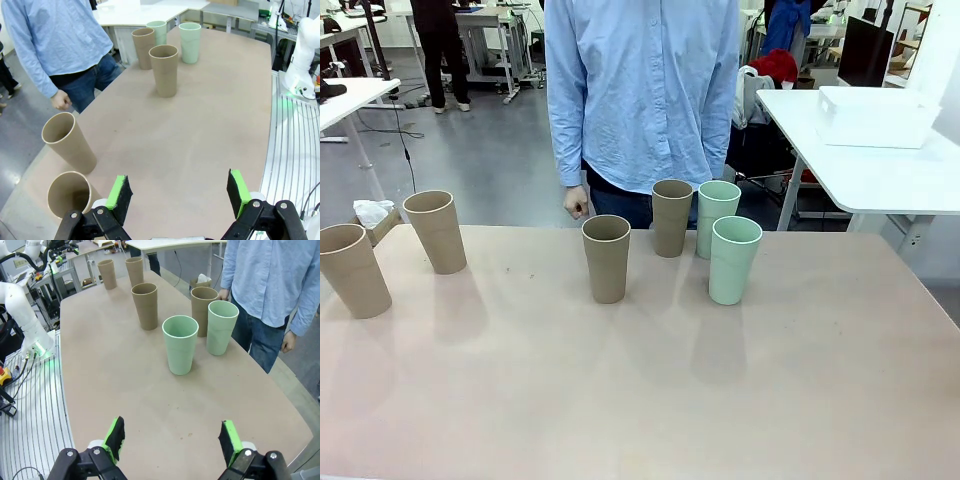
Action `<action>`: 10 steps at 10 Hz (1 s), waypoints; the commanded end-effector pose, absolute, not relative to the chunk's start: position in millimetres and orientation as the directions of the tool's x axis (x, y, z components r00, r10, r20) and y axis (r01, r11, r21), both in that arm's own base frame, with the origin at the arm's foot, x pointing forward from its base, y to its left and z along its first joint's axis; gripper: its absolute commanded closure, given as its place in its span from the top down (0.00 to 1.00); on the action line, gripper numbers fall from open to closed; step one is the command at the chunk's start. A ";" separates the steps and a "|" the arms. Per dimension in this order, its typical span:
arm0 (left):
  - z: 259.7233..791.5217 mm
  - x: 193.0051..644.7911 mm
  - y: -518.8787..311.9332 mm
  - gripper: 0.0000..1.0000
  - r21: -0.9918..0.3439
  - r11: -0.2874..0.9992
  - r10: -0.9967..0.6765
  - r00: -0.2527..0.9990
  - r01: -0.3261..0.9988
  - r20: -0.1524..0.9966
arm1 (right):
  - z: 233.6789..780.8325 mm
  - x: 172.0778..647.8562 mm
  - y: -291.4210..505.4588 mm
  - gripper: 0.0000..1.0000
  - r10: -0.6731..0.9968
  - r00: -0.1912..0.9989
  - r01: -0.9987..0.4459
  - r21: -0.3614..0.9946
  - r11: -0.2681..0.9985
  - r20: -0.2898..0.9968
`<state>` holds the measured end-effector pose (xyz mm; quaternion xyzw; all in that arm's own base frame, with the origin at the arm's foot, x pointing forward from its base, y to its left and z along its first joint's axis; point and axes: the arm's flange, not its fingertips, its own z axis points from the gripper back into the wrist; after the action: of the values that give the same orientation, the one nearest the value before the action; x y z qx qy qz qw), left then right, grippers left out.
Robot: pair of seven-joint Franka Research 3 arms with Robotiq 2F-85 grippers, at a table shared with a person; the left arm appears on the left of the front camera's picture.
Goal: Stack the cups and store them in the basket.
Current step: Pick up two Reusable plastic cups , one in each hand.
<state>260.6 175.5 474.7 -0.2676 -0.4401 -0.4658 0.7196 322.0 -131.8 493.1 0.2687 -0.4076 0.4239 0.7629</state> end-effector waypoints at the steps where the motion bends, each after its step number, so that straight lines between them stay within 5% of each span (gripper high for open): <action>1: 476.0 260.2 175.8 1.00 0.035 0.417 -0.430 0.163 0.908 0.888 | 494.1 324.3 -132.7 1.00 0.422 0.279 -0.873 0.044 0.486 0.863; 8: 474.7 260.6 175.5 1.00 0.025 0.423 -0.435 0.179 0.906 0.883 | 493.2 322.0 -131.8 1.00 0.427 0.308 -0.866 0.064 0.496 0.850; 10: 504.6 260.0 208.4 1.00 0.051 0.351 -0.425 0.111 0.935 0.898 | 507.4 353.6 -115.6 1.00 0.416 0.252 -0.927 0.095 0.363 0.874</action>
<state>259.8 185.1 491.3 -0.2721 -0.4427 -0.4742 0.7107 331.0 -119.7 499.4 0.2939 -0.3975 0.4406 0.7493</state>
